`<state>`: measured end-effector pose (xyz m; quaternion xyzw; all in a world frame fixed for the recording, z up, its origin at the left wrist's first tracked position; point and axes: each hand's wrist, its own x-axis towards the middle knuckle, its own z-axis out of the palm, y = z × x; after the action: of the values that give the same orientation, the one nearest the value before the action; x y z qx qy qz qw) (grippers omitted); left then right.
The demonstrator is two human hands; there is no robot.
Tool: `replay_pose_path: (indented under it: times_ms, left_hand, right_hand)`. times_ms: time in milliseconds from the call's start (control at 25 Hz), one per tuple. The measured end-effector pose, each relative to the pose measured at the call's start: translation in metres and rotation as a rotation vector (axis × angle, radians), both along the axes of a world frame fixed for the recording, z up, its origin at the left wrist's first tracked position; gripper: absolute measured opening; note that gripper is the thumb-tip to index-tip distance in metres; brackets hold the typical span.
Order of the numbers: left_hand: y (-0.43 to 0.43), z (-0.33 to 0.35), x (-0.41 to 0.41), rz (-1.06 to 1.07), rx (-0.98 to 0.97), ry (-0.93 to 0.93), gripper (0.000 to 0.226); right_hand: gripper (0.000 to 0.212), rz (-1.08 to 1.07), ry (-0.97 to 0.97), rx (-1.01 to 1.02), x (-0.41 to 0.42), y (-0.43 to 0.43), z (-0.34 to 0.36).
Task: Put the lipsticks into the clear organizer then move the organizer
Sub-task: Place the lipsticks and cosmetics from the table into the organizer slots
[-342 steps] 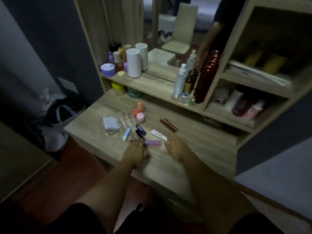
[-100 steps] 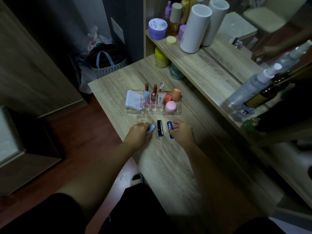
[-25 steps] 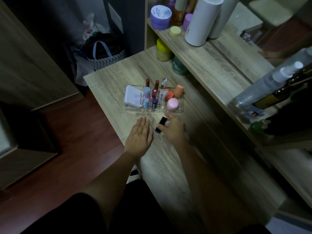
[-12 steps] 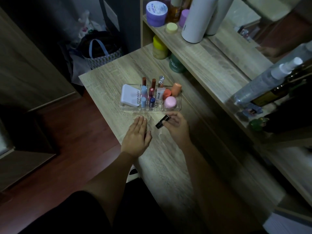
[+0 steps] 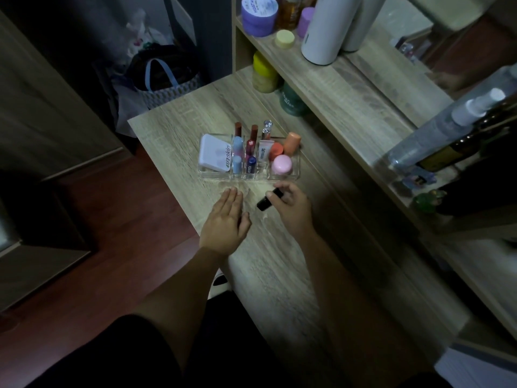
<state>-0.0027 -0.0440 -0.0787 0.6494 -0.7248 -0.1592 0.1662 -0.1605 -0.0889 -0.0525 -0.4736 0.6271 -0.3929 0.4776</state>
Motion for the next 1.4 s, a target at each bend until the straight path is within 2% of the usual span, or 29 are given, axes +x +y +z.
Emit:
replay_pose_path:
  times_ms: [200, 440, 600, 1160, 1400]
  left_hand:
    - [0.000, 0.000, 0.000, -0.003, 0.003, 0.006, 0.051]
    - [0.000, 0.000, 0.001, -0.007, -0.003, 0.007, 0.050]
    - [0.000, 0.000, 0.001, -0.005, 0.001, 0.010, 0.051]
    - [-0.001, -0.002, 0.002, 0.003, -0.018, 0.007, 0.051]
    - [-0.002, -0.004, 0.002, 0.007, -0.017, 0.028, 0.050]
  right_hand:
    - [0.039, -0.018, 0.044, 0.018, -0.002, -0.001, 0.003]
    - [0.038, 0.034, 0.019, 0.009, -0.007, -0.013, 0.018]
    - [0.036, 0.012, -0.040, -0.095, 0.005, -0.039, 0.035]
    - [0.032, 0.059, 0.206, -0.311, 0.015, -0.054, 0.023]
    - [0.029, 0.065, 0.283, -0.275, 0.015, -0.048, 0.007]
